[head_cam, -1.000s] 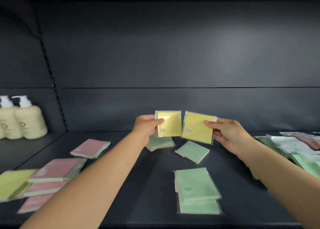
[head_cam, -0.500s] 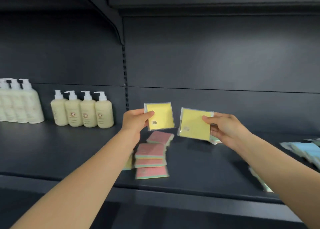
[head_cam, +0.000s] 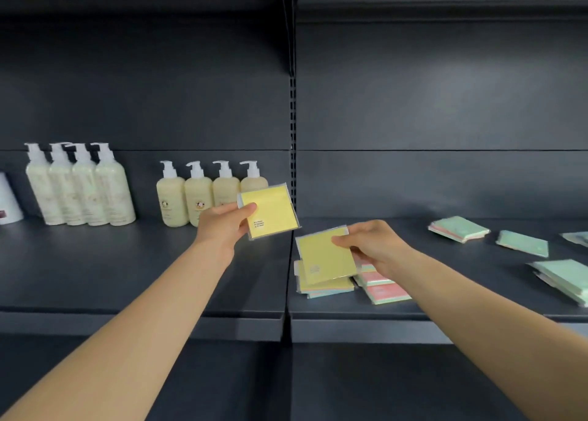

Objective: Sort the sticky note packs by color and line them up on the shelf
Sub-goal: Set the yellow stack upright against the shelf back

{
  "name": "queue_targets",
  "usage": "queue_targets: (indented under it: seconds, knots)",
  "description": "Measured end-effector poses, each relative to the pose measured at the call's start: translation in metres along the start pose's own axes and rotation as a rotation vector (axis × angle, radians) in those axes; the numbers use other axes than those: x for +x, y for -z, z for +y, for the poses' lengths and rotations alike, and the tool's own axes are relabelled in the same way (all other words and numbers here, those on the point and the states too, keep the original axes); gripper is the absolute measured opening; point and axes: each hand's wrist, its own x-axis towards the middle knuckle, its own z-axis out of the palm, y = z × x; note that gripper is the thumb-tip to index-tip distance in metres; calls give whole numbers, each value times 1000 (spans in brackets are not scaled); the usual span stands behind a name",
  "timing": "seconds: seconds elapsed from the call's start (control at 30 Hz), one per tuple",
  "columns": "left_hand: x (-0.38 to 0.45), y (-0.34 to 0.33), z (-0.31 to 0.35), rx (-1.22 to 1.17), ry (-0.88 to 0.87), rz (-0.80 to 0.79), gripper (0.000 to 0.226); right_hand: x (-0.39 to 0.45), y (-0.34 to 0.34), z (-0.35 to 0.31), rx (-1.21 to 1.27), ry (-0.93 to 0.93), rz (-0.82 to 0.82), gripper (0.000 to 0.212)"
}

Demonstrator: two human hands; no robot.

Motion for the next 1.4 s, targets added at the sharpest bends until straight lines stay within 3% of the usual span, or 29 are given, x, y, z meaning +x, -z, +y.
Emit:
queue_targets:
  seconds: [0.2,0.33,0.43,0.57,0.7,0.83,1.07,1.27,1.4]
  knots:
    - [9,7,-8,-62,72,-41,23,9,-16,-4,-279,4,79,41]
    - [9,2,-19,-40,140,-120,19,9,-12,-9,-473,86,72,29]
    - [7,-11,-28,-39,209,-209,17,12,-7,-14,-373,134,41,29]
    - [5,-28,-40,-12,320,-323,9,15,-6,-14,63,81,-138,20]
    - [5,-35,-49,83,351,-377,3,17,-6,-4,-27,76,-114,18]
    - [7,-34,-49,570,238,-398,22,21,-7,4,-236,59,2,7]
    - [14,-38,-38,1100,9,-396,35,9,-2,-3,-477,168,170,18]
    - [0,-77,-23,1027,-176,-522,35,-18,53,-2,-698,250,222,24]
    - [-14,-121,-25,1196,-300,-605,34,-40,115,13,-918,229,159,38]
